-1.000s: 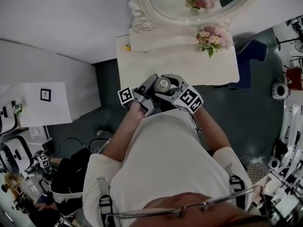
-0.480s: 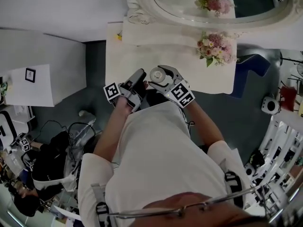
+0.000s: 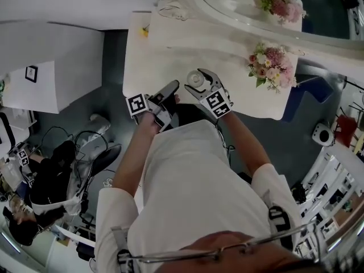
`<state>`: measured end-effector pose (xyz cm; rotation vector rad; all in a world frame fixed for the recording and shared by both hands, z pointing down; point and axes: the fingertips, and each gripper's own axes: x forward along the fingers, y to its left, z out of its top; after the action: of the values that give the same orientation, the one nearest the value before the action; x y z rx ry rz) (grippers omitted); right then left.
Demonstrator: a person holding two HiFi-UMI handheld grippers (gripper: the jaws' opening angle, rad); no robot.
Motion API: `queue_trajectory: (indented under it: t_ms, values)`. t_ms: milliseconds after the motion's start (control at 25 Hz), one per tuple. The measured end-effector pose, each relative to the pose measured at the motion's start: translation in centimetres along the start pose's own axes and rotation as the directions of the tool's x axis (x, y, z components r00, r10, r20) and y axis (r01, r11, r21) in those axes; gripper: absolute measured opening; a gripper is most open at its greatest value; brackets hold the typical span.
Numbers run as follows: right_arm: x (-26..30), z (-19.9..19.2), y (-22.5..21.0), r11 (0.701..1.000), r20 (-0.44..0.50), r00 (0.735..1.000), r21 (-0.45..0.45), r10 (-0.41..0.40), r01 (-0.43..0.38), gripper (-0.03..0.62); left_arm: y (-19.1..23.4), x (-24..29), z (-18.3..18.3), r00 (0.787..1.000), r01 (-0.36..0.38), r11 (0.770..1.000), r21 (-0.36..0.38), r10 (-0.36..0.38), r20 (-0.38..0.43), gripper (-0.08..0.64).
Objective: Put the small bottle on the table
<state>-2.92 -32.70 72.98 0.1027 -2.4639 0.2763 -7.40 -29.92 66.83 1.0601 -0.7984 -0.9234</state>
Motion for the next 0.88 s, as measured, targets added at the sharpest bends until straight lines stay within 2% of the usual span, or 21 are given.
queue_trajectory:
  t_ms: [200, 440, 880]
  values:
    - [2.3, -4.0, -1.7, 1.0, -0.054, 0.999, 0.011, -0.004, 0.004, 0.341, 1.0, 0.3, 0.9, 0.999, 0.005, 1.0, -0.03, -0.004, 0.034, 0.293]
    - [4.2, -7.0, -3.5, 0.998, -0.097, 0.995, 0.058, -0.014, 0.02, 0.341, 2.4, 0.6, 1.4, 0.999, -0.021, 0.999, -0.04, 0.023, 0.044, 0.293]
    - [5.3, -8.2, -4.5, 0.993, -0.121, 0.991, 0.096, -0.055, 0.067, 0.342, 1.9, 1.5, 1.1, 0.999, -0.025, 0.998, -0.062, 0.027, 0.041, 0.293]
